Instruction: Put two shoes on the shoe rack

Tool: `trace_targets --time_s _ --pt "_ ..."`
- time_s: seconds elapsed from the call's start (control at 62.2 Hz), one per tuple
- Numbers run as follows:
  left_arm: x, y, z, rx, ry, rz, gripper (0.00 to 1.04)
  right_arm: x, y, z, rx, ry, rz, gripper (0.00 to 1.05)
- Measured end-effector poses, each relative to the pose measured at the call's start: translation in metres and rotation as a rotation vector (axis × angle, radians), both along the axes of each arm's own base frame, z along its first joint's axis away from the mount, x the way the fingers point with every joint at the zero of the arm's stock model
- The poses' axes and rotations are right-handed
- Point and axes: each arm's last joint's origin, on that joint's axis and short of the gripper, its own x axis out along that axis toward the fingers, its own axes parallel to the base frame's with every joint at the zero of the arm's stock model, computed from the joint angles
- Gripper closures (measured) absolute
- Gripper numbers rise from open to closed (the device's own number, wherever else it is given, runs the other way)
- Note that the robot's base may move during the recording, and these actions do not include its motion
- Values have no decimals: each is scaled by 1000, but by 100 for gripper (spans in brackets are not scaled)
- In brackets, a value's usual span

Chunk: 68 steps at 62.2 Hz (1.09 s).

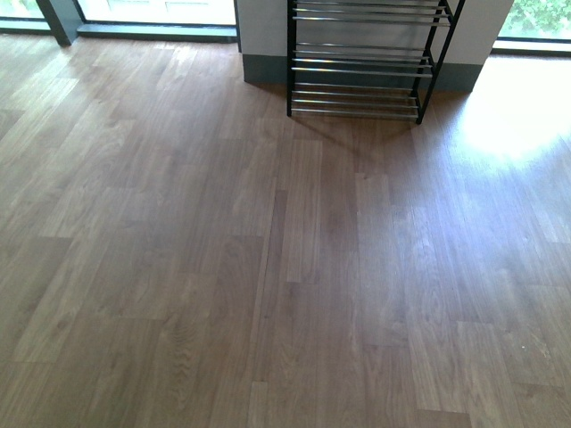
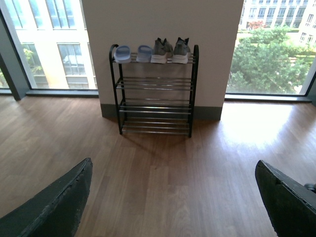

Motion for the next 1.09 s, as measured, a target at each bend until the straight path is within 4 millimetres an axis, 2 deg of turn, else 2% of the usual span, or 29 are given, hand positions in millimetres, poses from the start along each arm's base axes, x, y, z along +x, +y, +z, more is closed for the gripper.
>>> trace_targets --time_s 1.093 --pt "0 0 0 0 0 0 9 0 0 0 0 0 0 9"
